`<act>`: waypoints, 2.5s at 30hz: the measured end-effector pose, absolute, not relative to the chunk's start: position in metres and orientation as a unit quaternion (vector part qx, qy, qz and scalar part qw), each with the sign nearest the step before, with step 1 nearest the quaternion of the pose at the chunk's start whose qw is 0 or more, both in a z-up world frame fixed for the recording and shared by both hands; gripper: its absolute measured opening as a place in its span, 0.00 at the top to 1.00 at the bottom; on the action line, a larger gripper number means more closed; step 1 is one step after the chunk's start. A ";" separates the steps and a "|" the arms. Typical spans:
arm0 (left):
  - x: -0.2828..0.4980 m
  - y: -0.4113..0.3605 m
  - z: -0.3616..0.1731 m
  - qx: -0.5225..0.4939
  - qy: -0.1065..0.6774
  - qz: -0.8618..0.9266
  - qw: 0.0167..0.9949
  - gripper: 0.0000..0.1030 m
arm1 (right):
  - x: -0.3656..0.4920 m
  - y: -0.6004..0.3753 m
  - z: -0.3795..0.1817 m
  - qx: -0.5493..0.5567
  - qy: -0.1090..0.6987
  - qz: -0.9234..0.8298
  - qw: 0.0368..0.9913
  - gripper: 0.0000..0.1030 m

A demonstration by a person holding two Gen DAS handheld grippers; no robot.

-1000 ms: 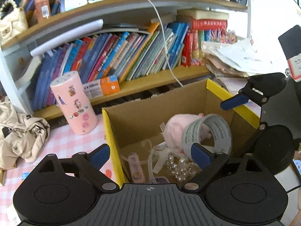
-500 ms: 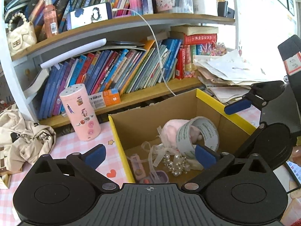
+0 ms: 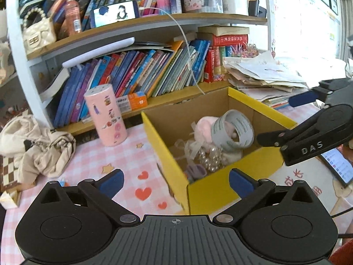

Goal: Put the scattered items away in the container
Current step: 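Withdraw both grippers from the box and move toward the usmile box and charger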

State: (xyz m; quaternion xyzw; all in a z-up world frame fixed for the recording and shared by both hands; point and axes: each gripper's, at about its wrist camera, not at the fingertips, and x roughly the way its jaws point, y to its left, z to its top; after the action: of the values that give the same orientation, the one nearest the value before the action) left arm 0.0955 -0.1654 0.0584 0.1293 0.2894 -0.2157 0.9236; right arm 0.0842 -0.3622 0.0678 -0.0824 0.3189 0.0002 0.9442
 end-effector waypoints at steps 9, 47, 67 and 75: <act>0.078 -0.139 0.051 0.110 0.300 -0.198 0.927 0.00 | 0.055 -0.338 0.053 -0.054 0.341 -0.027 0.938 0.00; 0.024 -0.053 0.012 0.049 0.372 -0.142 0.916 0.00 | 0.007 -0.238 0.007 -0.037 0.421 -0.019 0.906 0.00; 0.016 0.001 0.010 0.039 0.369 -0.123 0.921 0.00 | 0.012 -0.194 0.007 -0.032 0.417 -0.011 0.908 0.00; 0.012 0.032 0.008 0.024 0.370 -0.095 0.924 0.00 | 0.019 -0.160 0.006 -0.054 0.416 0.022 0.907 0.00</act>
State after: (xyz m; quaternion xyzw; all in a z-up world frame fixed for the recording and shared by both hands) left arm 0.0118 0.0316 0.0082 0.0245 0.3699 -0.0950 0.9239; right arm 0.0193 -0.1599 0.0056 -0.0545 0.4163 0.0225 0.9073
